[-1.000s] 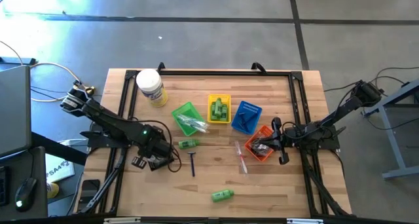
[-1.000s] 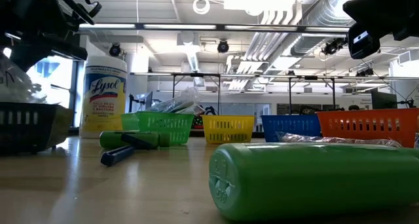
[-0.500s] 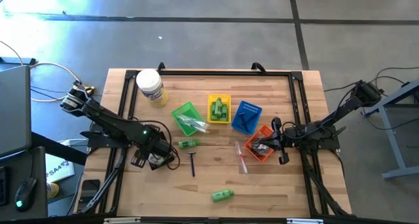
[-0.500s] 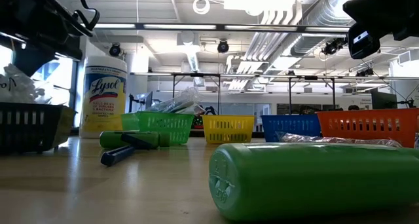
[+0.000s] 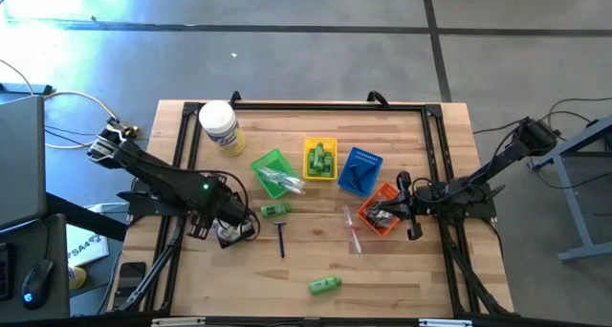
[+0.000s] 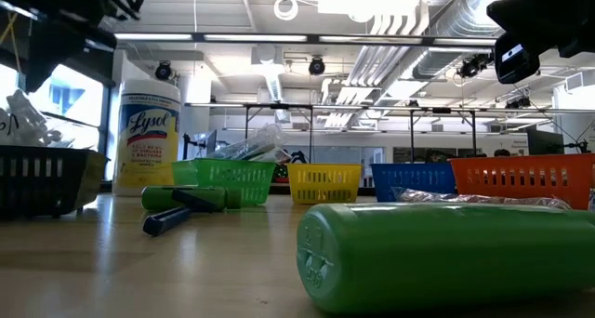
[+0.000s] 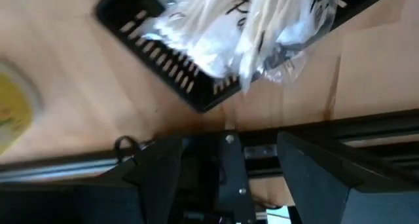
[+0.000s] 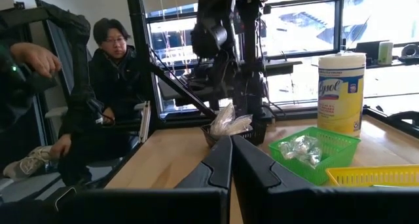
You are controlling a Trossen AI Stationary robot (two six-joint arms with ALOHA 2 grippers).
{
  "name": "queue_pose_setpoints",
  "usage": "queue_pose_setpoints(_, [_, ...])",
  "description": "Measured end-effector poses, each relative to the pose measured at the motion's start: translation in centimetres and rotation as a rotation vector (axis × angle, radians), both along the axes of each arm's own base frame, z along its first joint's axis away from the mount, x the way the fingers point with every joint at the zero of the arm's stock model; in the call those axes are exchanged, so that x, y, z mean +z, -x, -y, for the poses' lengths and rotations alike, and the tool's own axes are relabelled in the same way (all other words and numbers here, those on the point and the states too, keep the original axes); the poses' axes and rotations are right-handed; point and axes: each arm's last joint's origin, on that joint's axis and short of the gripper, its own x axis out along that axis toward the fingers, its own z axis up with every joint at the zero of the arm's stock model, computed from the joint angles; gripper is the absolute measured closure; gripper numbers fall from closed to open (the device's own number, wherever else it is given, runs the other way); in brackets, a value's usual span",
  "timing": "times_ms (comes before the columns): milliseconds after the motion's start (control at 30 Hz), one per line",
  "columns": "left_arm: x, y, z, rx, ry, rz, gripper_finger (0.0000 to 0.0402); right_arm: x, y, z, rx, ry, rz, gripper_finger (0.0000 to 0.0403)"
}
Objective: Pick & Place Travel size toiletries
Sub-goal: Put the razor into the blue bin
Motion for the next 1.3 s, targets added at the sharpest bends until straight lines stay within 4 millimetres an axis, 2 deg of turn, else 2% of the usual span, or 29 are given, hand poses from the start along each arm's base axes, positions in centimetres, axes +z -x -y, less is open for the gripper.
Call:
queue_pose_setpoints(100, [1.8, 0.2, -0.3, 0.015, -0.06, 0.028, 0.0158, 0.0, 0.0, 0.0, 0.0, 0.001, -0.001, 0.0399])
queue_pose_setpoints(200, [3.4, 0.6, -0.5, 0.026, -0.043, 0.139, 0.0158, -0.1, 0.0, 0.0, 0.0, 0.004, -0.007, 0.0399])
queue_pose_setpoints(267, [4.7, 1.3, -0.8, 0.019, -0.054, 0.186, 0.0158, -0.1, 0.0, 0.0, 0.0, 0.007, -0.014, 0.0399])
queue_pose_setpoints(400, [6.8, 3.4, -1.7, 0.054, -0.125, 0.391, 0.0158, -0.3, 0.0, 0.0, -0.003, 0.007, -0.024, 0.0399])
queue_pose_setpoints(500, [8.0, 5.3, -2.9, 0.15, -0.193, 0.514, 0.0158, -0.3, 0.0, 0.0, -0.003, 0.008, -0.026, 0.04])
queue_pose_setpoints(600, [8.9, 6.4, -3.8, 0.336, -0.211, 0.719, 0.017, -0.3, 0.0, 0.0, -0.003, 0.008, -0.026, 0.04])
queue_pose_setpoints(667, [9.4, 6.6, -4.1, 0.448, -0.152, 0.871, 0.0187, -0.3, 0.0, 0.0, -0.003, 0.008, -0.026, 0.04])
queue_pose_setpoints(767, [9.6, 5.8, -3.7, 0.544, -0.017, 1.099, 0.0226, -0.3, 0.0, 0.0, -0.004, 0.008, -0.025, 0.04])
queue_pose_setpoints(867, [8.1, 4.7, -2.6, 0.445, 0.095, 1.265, 0.0279, -0.3, 0.0, 0.0, -0.004, 0.007, -0.025, 0.04])
queue_pose_setpoints(1033, [3.1, 3.8, -1.1, 0.274, 0.17, 1.449, 0.0382, -0.3, 0.0, 0.0, -0.002, -0.003, -0.026, 0.04])
queue_pose_setpoints(1133, [-0.3, 3.5, -1.0, 0.226, 0.178, 1.536, 0.0391, -0.3, 0.0, 0.0, -0.001, -0.015, -0.027, 0.04])
queue_pose_setpoints(1300, [-4.2, 3.8, -1.5, 0.181, 0.153, 1.673, 0.0397, -0.3, 0.0, 0.0, -0.001, -0.014, -0.027, 0.04])
